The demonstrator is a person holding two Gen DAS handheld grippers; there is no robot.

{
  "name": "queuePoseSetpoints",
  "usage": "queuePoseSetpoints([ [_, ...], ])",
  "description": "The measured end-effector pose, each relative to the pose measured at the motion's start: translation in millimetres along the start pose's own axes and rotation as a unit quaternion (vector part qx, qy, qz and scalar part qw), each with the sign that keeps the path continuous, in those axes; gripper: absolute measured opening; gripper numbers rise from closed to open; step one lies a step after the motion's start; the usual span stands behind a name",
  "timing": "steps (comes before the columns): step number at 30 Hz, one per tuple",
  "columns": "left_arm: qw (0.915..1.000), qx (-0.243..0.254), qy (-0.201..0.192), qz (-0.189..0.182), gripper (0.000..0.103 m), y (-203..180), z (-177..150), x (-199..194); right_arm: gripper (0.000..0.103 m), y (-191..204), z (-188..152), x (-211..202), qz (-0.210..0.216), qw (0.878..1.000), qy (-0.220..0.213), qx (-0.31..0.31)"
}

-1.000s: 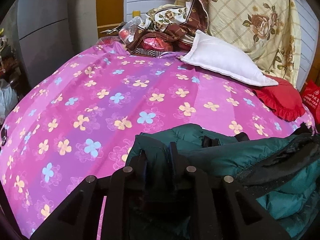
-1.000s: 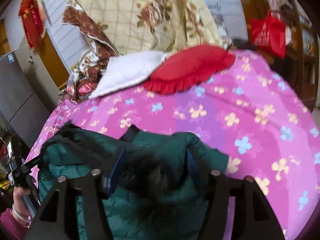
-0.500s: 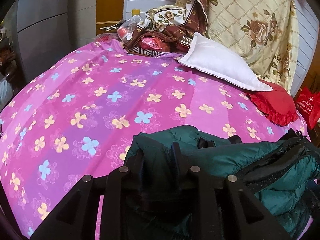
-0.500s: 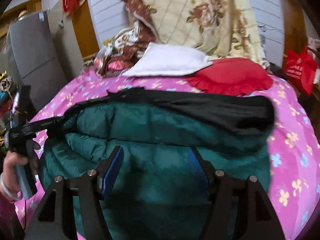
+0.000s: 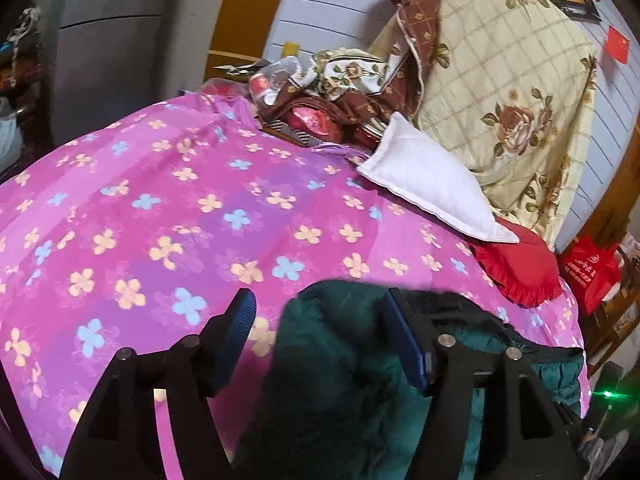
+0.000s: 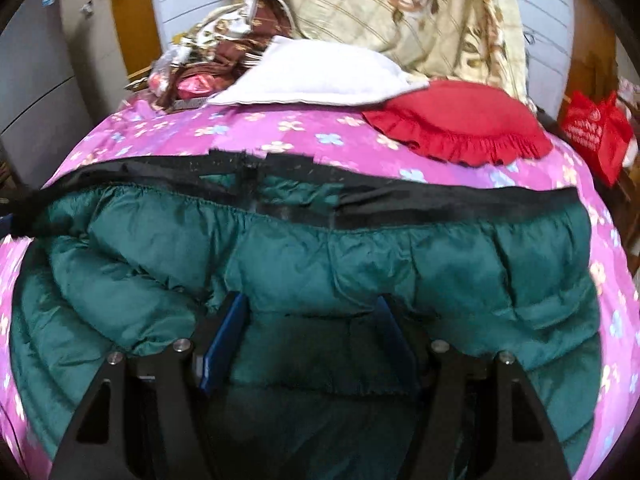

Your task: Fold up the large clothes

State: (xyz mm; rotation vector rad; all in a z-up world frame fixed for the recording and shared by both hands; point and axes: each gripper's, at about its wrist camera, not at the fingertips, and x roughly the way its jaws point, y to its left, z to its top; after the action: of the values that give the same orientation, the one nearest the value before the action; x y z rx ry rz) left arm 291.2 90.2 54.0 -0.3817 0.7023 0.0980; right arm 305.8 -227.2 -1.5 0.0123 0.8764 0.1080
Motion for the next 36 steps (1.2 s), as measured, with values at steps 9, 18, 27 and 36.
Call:
queuePoseSetpoints([
  [9,0.9961,0.083,0.015,0.024,0.048,-35,-20,11,0.071,-21,10,-31,-0.003,1.000,-0.019,0.017],
  [18,0.9841,0.133,0.068,0.096,0.049,-57,-39,70,0.071,-94,14,-17,-0.074,0.997,0.020,0.021],
  [27,0.9845,0.119,0.077,0.103,0.049,-54,-35,88,0.075,-101,21,27,-0.070,0.996,0.039,0.039],
  [36,0.9863,0.114,0.069,0.097,0.049,-51,-36,87,0.075,-105,-9,-47,-0.025,0.999,-0.017,0.044],
])
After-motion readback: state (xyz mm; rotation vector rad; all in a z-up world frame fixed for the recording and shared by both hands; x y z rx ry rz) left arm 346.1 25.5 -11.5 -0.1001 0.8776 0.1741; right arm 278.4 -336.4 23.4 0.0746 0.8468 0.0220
